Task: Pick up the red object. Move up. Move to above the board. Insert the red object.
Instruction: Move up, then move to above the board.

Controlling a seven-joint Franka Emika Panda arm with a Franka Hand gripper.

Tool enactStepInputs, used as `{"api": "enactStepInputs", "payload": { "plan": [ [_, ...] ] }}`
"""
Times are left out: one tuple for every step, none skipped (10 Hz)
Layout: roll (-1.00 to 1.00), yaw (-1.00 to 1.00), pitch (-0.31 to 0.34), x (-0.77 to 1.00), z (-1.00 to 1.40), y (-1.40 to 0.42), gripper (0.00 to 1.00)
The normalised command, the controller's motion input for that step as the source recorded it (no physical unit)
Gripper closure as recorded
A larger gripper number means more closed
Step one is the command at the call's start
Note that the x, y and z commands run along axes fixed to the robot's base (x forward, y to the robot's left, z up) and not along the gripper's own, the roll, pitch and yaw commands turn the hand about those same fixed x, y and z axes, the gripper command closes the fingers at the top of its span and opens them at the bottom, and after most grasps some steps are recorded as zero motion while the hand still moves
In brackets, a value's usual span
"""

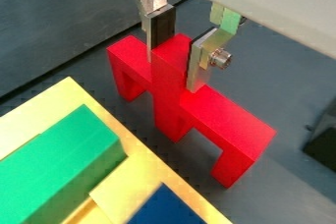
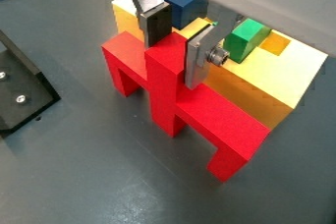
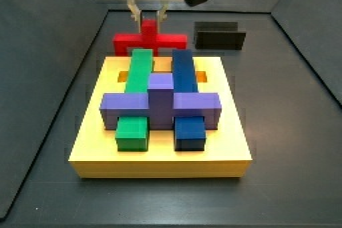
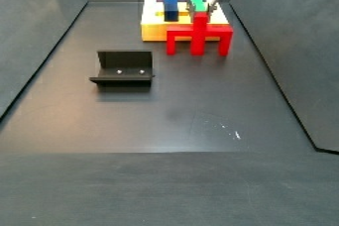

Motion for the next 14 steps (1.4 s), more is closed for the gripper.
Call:
{"api": "enactStepInputs", "payload": {
  "plan": [
    [0.0,0.02,0.026,-0.05,0.8,0.0,1.0],
    [-0.01,0.02,0.043,-0.07,0.67,-0.01,1.0],
    [-0.07,0.0,0.024,-0.01,0.2,0.0,1.0],
    [0.0,0.0,0.0,0.0,1.4,0.0,1.0],
    [0.02,0.0,0.01,-0.01,1.4,0.0,1.0],
    [-0.01,0.0,0.031,-0.06,1.4,-0.01,1.0],
    [-0.04,-0.01,0.011,0.01,1.4,0.01,1.0],
    [-0.03,-0.01,0.066,0.05,0.87,0.0,1.0],
    [-0.03,-0.01,0.099,0.04,0.53,0.0,1.0],
    [-0.04,-0.01,0.068,0.04,0.21,0.01,1.0],
    [-0.11,-0.07,0.251,0.4,0.41,-1.4,1.0],
    [-0.05,-0.06,0.268,0.4,0.37,-1.4,1.0],
    [0.02,-0.01,0.29,0.46,0.36,-1.4,1.0],
    [0.0,-0.01,0.271,0.56,0.35,-1.4,1.0]
  ]
}}
